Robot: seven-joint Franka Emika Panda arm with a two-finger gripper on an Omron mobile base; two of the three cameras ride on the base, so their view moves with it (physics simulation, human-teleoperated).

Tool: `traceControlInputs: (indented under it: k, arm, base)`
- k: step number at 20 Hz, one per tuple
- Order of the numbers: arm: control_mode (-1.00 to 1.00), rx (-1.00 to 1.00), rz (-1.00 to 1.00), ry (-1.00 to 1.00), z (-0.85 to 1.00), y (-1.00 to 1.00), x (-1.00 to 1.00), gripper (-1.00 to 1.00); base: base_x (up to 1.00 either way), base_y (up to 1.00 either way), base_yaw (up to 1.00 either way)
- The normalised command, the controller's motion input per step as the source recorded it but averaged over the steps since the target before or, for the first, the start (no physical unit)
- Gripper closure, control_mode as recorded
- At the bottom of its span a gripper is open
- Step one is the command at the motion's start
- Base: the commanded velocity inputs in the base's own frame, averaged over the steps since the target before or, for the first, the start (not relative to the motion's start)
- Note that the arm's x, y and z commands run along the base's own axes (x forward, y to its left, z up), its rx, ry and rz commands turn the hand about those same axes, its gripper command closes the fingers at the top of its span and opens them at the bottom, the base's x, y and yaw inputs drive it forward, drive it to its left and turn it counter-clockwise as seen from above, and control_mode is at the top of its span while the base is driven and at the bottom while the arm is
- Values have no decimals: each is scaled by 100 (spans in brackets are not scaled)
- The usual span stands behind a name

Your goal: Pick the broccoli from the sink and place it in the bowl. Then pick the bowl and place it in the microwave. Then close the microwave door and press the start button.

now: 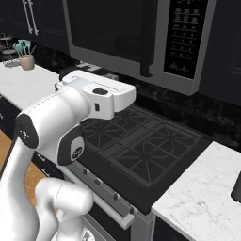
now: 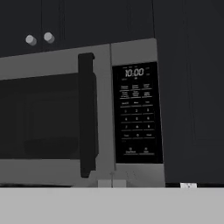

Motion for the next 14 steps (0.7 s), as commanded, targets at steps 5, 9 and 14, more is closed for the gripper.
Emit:
traceControlInputs:
  k: [5,9,14]
  arm:
    - [-100,0,0,0,0,-14,6,100]
    - [-100,0,0,1,0,-18,14,100]
    - [-100,-1,0,4,-2,-17,29,100]
  base:
    - [0,0,0]
    - [0,0,0]
    - [0,0,0]
